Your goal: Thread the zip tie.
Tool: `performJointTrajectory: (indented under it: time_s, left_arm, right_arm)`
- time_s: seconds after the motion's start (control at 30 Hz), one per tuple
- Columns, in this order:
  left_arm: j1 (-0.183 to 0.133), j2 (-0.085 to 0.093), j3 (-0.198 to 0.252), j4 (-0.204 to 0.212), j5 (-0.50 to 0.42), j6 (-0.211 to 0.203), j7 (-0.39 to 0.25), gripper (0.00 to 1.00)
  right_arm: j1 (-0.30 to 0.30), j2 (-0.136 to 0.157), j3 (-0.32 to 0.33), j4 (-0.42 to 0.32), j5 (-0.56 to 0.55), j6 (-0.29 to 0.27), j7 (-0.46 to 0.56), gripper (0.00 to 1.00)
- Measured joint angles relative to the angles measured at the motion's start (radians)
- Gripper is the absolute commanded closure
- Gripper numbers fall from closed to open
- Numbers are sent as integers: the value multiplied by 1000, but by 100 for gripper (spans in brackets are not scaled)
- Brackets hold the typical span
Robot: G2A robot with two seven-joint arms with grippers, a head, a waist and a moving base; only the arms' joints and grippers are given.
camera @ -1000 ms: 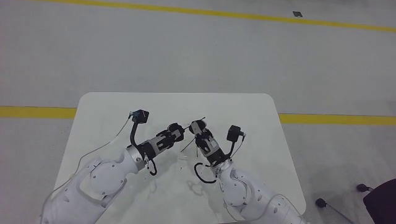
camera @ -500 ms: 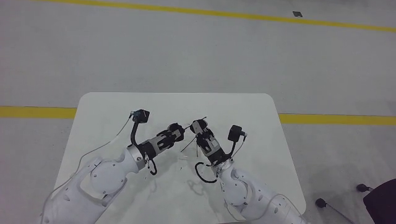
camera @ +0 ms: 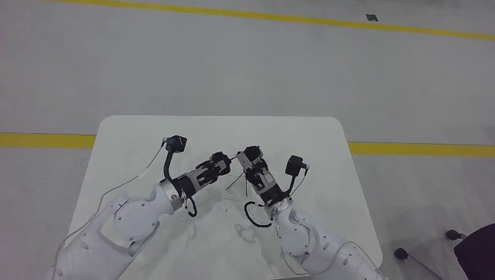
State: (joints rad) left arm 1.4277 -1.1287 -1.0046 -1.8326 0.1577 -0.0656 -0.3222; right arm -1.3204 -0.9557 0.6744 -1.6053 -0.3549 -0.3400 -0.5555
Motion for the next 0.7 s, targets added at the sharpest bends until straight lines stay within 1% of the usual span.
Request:
performJointTrajectory:
  time_s: [0.03, 0.1, 0.2, 0.37, 0.43, 0.53, 0.63, 0.7]
  left_arm:
    - [0, 0, 0, 0, -1, 0, 1, 100]
    - [2, -1, -2, -2, -17, 1, 11, 100]
    - [7, -5, -9, -9, -78, 8, 30, 100]
    - [10, -12, -21, -31, -210, 23, 49, 100]
    - [10, -14, -23, -39, -253, 25, 48, 100]
    - [13, -19, -25, -51, -338, 28, 51, 100]
    - [13, -24, -24, -57, -420, 41, 58, 100]
    - [8, -24, -23, -57, -433, 47, 53, 100]
  right_arm:
    - [0, 0, 0, 0, 0, 0, 0, 0]
    - [1, 0, 0, 1, -2, 0, 0, 0]
    - [1, 1, 1, 4, -12, 0, -10, 0]
    - [-13, 6, 11, 17, -52, 0, -68, 0]
    - [-18, 10, 18, 29, -88, 0, -102, 0]
    - [-27, 14, 33, 61, -171, 0, -169, 0]
    - [-34, 13, 52, 100, -262, 5, -240, 0]
    - [-37, 11, 62, 116, -319, 27, -279, 0]
